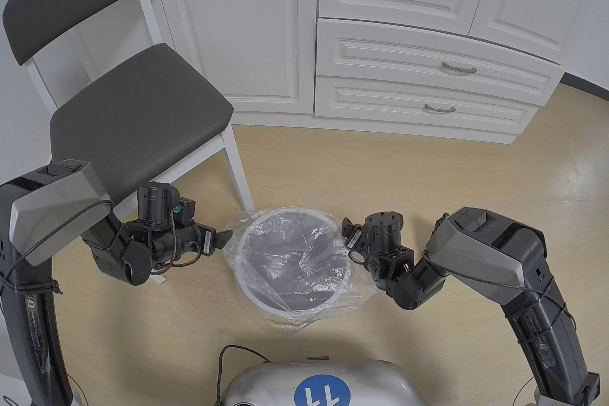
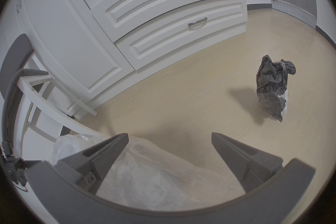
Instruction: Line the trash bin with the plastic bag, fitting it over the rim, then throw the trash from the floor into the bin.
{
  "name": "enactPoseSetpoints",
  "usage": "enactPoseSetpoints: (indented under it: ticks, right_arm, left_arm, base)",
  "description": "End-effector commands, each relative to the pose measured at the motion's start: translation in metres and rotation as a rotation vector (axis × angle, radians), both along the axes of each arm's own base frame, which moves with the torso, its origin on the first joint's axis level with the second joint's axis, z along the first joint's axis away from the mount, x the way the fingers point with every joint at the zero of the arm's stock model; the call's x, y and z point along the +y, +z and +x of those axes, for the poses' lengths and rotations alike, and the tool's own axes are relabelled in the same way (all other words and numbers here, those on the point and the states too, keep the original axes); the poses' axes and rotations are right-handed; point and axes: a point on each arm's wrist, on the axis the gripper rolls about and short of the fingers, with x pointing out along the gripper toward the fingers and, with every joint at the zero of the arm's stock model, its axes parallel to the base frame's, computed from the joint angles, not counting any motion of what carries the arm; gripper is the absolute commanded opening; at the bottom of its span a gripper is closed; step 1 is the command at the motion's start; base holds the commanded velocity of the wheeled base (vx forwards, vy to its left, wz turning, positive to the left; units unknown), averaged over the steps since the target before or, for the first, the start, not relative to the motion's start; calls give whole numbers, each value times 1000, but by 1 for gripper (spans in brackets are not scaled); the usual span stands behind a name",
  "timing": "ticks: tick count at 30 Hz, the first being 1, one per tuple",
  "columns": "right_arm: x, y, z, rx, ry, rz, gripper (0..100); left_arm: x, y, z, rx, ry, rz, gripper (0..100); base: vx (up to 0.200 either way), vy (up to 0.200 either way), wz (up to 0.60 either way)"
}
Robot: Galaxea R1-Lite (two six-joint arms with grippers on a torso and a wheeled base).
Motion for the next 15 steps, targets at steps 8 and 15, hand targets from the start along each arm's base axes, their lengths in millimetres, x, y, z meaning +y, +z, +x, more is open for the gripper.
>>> enactPoseSetpoints:
  ticks: [8,15]
  right_arm:
    - [0,-2,-1,4,-1,-3,100]
    - [0,-3,-1,5,-1,-3,100]
  left_arm:
    - [3,-44,-1,94,-28,82,100]
    - [-3,-60,5,112,-33,85,100]
  base:
    - [0,0,0]
    - [0,0,0]
